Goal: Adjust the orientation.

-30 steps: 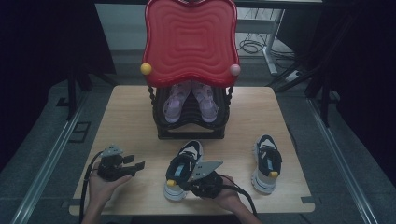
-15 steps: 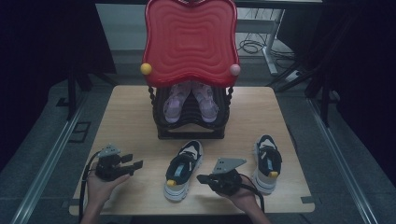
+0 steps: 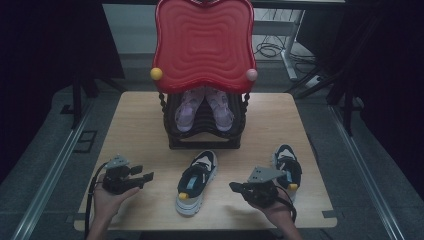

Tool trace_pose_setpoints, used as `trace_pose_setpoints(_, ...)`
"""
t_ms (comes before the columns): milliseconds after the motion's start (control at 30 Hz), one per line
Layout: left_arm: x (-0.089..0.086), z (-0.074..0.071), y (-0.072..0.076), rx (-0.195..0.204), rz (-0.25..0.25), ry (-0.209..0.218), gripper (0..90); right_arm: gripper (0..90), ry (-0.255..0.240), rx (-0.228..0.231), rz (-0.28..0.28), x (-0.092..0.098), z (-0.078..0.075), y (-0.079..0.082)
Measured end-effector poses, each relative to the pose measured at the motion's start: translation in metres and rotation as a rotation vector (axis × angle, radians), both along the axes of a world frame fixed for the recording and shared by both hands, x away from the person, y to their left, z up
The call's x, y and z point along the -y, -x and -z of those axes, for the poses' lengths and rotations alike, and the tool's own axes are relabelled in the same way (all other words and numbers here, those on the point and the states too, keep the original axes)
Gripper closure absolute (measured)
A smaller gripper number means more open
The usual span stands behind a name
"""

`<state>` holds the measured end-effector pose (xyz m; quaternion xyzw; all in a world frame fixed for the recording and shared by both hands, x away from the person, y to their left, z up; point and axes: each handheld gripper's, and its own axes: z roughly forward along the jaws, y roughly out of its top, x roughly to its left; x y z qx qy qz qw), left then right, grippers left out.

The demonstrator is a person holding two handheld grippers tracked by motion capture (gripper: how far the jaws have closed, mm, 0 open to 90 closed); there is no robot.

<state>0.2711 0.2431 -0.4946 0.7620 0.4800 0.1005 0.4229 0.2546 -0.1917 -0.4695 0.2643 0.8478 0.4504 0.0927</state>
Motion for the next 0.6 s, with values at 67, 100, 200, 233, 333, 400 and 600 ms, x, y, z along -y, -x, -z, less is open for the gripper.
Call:
trace_pose_setpoints(67,0.000,0.000,0.000,0.000,0.002,0.000,41.2,89.5,0.007,0.002,0.024,0.007,0.001,0.001)
trace_pose_setpoints(100,0.000,-0.001,0.001,0.002,0.003,0.001,41.2,89.5,0.008,0.002,0.031,0.010,0.001,0.002)
trace_pose_setpoints(200,-0.001,-0.001,0.001,0.006,0.001,0.003,41.1,89.5,0.022,0.010,0.070,0.021,0.000,0.005)
trace_pose_setpoints(233,-0.002,-0.002,0.001,0.006,0.000,0.004,41.1,89.5,0.021,0.014,0.083,0.026,-0.001,0.006)
trace_pose_setpoints(333,-0.002,-0.001,0.001,0.004,-0.001,0.002,41.0,89.5,0.026,0.022,0.138,0.041,-0.003,0.008)
trace_pose_setpoints(400,-0.001,-0.001,0.000,0.001,0.002,0.000,41.0,89.5,0.033,0.017,0.177,0.051,-0.003,0.011)
trace_pose_setpoints(600,0.001,0.000,0.001,-0.001,0.008,0.001,41.0,89.5,0.094,0.005,0.272,0.067,0.003,0.017)
